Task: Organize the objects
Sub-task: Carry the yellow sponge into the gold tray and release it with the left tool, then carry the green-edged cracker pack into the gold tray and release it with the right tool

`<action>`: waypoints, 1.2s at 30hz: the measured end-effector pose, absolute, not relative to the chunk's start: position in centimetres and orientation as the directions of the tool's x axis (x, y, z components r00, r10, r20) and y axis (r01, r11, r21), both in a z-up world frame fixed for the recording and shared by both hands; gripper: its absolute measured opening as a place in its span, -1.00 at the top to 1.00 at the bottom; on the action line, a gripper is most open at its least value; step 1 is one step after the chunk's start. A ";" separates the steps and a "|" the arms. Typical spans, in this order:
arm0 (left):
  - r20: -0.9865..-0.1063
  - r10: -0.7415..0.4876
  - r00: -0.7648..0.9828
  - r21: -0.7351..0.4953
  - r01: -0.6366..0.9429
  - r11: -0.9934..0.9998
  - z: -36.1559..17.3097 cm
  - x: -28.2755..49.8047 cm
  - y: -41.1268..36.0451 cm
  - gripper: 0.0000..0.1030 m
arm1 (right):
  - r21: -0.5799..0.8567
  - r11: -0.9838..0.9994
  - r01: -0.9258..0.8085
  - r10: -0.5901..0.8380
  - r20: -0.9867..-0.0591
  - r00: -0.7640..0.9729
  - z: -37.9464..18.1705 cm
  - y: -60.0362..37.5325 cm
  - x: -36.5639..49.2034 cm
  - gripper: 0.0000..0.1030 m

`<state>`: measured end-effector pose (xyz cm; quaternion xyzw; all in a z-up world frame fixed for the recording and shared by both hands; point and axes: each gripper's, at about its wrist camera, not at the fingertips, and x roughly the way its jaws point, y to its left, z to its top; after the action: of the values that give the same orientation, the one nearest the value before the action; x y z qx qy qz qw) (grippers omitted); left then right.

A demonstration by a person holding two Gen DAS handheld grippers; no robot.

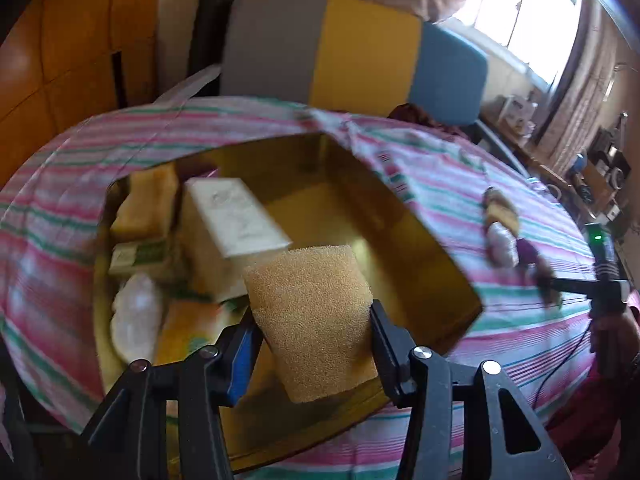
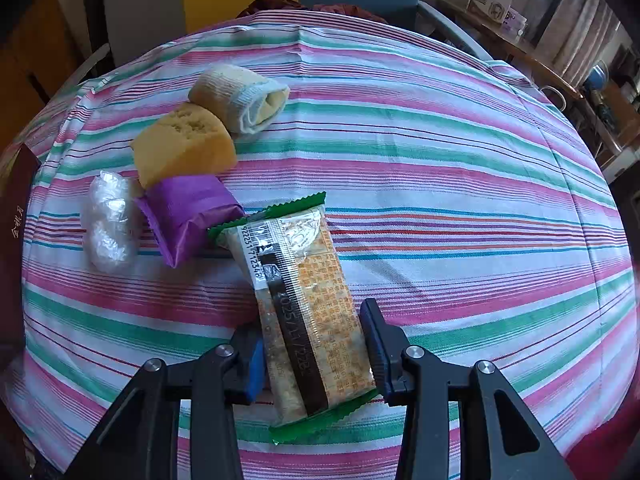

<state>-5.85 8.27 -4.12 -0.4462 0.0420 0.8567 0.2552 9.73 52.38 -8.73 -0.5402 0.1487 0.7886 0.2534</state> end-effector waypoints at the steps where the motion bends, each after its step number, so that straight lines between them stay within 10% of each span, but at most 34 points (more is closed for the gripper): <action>1: -0.794 0.386 -0.470 -0.147 -0.467 -0.872 -4.6 -6.0 7.9 0.01 | -0.041 -0.828 -0.560 0.240 -0.927 -0.287 -8.7 52.3 9.7 0.18; 22: -0.823 0.301 -0.482 -0.083 -0.422 -0.903 -7.4 -5.5 7.1 -0.54 | -0.054 -0.832 -0.552 0.246 -0.927 -0.281 -9.0 52.3 9.7 0.18; 36: -0.752 0.262 -0.605 -0.039 -0.356 -0.934 -3.1 -4.2 5.0 -0.54 | -0.056 -0.832 -0.552 0.249 -0.926 -0.283 -8.8 52.7 9.8 0.21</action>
<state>-4.16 5.02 -3.11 -0.4093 0.0576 0.8940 0.1730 9.83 52.71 -8.76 -0.5424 0.1394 0.7886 0.2540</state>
